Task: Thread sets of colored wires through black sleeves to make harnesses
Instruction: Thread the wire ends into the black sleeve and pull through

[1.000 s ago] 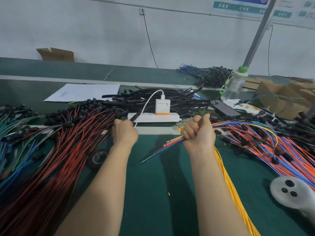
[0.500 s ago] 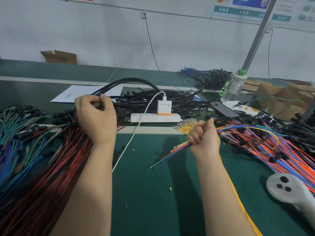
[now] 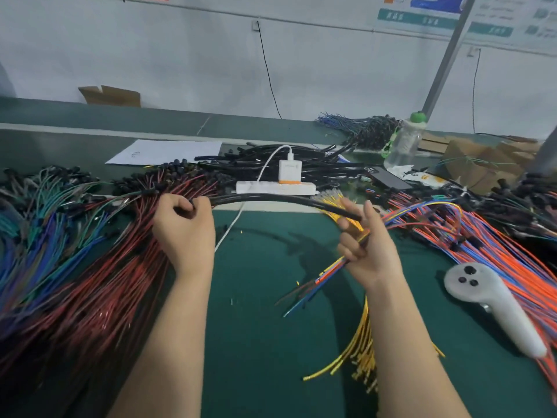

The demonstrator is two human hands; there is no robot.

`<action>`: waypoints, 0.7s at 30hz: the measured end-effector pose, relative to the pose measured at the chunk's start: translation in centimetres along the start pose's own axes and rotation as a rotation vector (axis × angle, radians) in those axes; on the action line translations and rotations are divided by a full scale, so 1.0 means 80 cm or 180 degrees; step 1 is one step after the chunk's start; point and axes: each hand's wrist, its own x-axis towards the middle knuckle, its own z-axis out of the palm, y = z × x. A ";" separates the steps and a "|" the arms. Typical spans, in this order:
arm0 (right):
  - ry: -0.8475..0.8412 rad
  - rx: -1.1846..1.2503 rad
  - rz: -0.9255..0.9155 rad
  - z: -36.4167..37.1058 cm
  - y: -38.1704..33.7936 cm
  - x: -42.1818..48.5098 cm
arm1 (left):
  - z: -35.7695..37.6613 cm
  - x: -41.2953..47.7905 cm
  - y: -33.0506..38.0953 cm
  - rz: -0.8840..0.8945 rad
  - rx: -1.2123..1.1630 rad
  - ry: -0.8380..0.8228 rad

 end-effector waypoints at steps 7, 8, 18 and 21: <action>0.0154 -0.0732 -0.0008 0.007 0.024 -0.008 | 0.005 -0.018 -0.005 -0.1342 -0.1893 -0.0209; 0.0121 -0.0651 0.0027 0.013 0.030 -0.007 | 0.012 -0.026 -0.004 -0.1672 -0.2273 -0.0510; 0.0210 -0.1016 0.0301 0.019 0.068 -0.001 | 0.045 -0.095 -0.021 -0.1953 -0.1532 -0.2522; 0.0199 -0.0989 0.0154 0.021 0.074 0.000 | 0.044 -0.096 -0.020 -0.2024 -0.1621 -0.2354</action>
